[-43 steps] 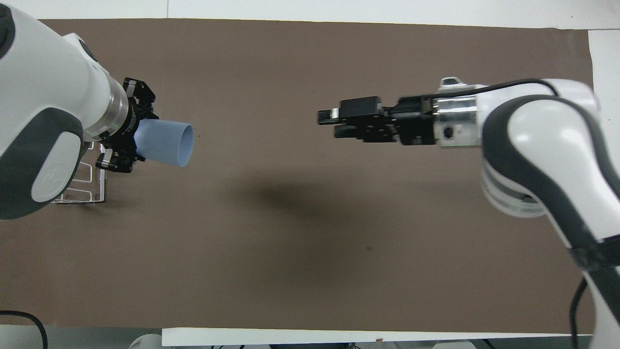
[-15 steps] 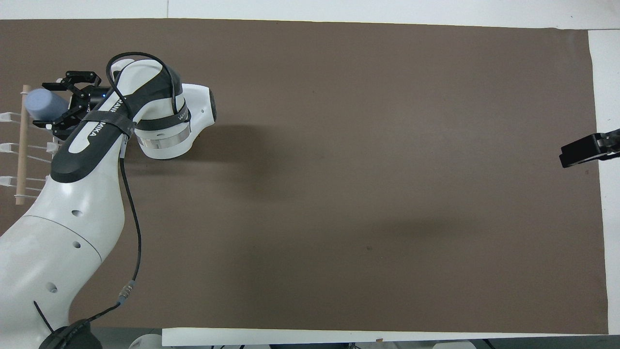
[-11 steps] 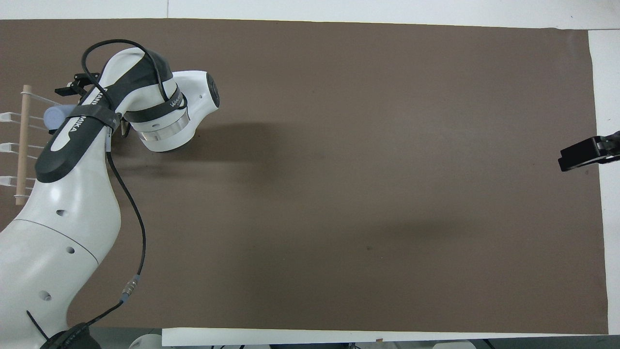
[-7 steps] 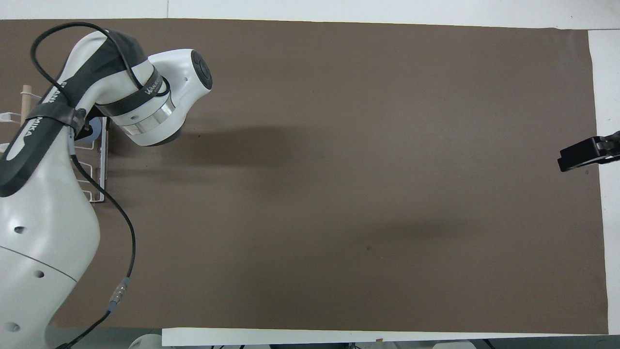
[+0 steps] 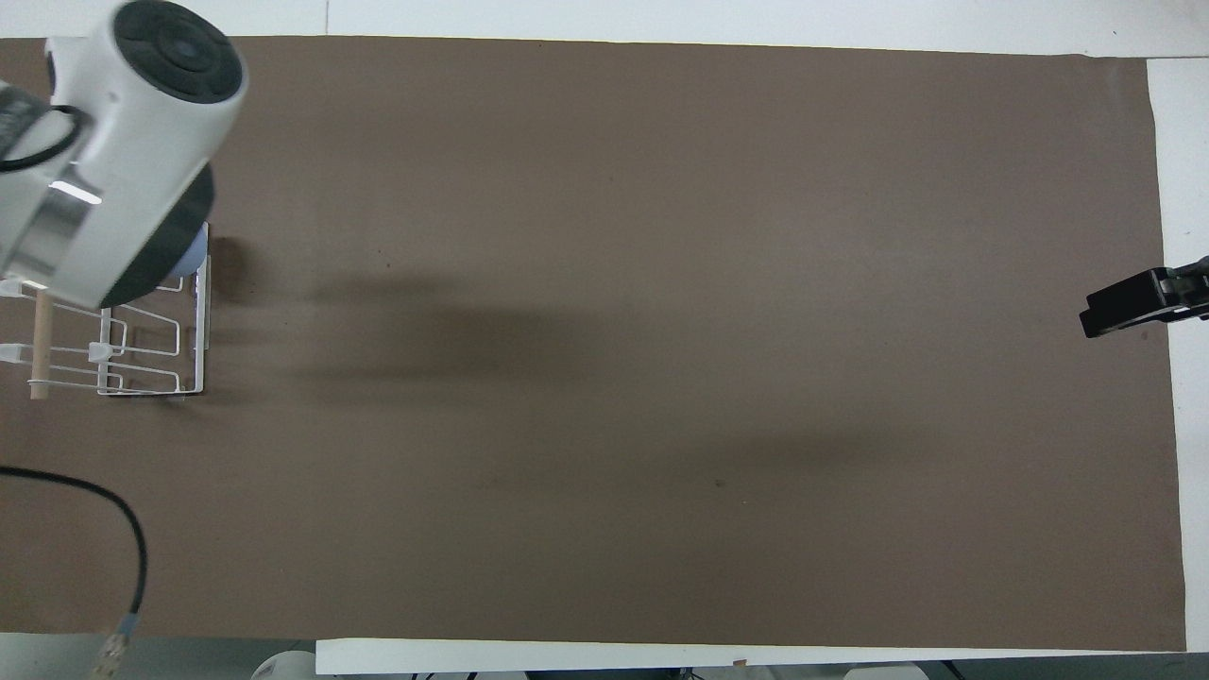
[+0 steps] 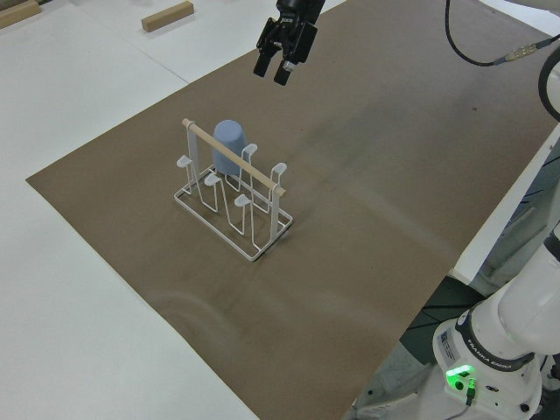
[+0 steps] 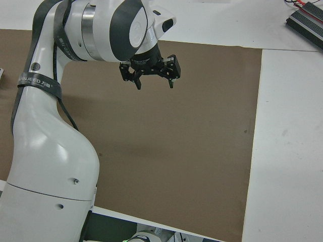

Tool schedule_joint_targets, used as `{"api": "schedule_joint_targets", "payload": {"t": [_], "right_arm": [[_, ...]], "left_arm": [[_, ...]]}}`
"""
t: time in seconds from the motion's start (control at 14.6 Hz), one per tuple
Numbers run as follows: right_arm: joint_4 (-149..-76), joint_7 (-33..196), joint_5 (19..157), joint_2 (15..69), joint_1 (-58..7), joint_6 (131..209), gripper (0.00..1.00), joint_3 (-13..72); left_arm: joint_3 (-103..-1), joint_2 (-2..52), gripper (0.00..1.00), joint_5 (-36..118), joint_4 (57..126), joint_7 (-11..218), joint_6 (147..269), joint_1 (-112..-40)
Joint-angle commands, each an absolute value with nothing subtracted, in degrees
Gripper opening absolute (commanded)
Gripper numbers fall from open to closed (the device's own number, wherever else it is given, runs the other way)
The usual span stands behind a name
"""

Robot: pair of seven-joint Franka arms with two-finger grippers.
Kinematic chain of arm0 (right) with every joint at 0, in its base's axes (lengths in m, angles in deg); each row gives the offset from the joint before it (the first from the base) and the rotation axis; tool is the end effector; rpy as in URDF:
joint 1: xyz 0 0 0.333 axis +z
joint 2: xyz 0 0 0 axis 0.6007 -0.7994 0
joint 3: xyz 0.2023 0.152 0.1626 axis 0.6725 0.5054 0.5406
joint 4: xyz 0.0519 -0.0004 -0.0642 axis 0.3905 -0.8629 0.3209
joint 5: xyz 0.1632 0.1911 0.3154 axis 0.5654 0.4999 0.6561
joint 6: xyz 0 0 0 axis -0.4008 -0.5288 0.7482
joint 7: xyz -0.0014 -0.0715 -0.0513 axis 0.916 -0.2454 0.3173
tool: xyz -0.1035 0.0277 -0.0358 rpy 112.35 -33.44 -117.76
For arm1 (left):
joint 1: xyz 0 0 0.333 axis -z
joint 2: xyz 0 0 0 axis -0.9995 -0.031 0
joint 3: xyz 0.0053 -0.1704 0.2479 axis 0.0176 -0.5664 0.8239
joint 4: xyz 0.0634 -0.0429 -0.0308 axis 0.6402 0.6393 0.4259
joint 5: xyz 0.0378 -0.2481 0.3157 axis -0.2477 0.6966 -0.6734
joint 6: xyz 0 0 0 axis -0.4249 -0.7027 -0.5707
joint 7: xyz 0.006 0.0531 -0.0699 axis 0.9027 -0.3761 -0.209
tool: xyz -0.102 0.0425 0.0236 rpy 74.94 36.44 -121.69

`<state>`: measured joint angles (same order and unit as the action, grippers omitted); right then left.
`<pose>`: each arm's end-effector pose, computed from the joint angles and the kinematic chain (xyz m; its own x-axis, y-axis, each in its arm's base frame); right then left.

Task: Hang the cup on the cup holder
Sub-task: 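Release the cup and withdraw the left gripper from the rack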

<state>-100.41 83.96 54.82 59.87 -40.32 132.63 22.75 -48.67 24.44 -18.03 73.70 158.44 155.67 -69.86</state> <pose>0.5299 -0.0340 0.6029 0.9791 0.1224 -0.1621 0.1264 -0.9919 0.0146 0.5862 -0.1250 0.5055 0.6588 0.6233 0.4212 0.7507 -0.5078 -0.4226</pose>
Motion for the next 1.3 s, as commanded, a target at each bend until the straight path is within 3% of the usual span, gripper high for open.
{"api": "schedule_joint_targets", "payload": {"t": [0.0,0.34,0.48,1.23], "right_arm": [[-99.7,84.1,56.2,59.5,-41.3,131.5,1.0,23.0],[-100.2,83.7,56.2,59.9,-41.8,131.9,1.0,23.0],[-100.2,83.7,56.2,59.9,-41.8,131.8,1.0,23.0],[-100.2,83.6,56.2,60.0,-41.7,131.9,1.0,23.1]], "left_arm": [[-48.6,30.8,1.0,-6.7,76.7,145.0,159.2,-73.7],[-48.0,34.2,1.0,2.9,75.8,108.7,158.0,-80.9],[-48.1,34.2,1.0,10.4,72.4,97.6,154.3,-84.0],[-47.7,34.8,1.0,15.8,67.9,95.5,149.1,-84.7]]}}
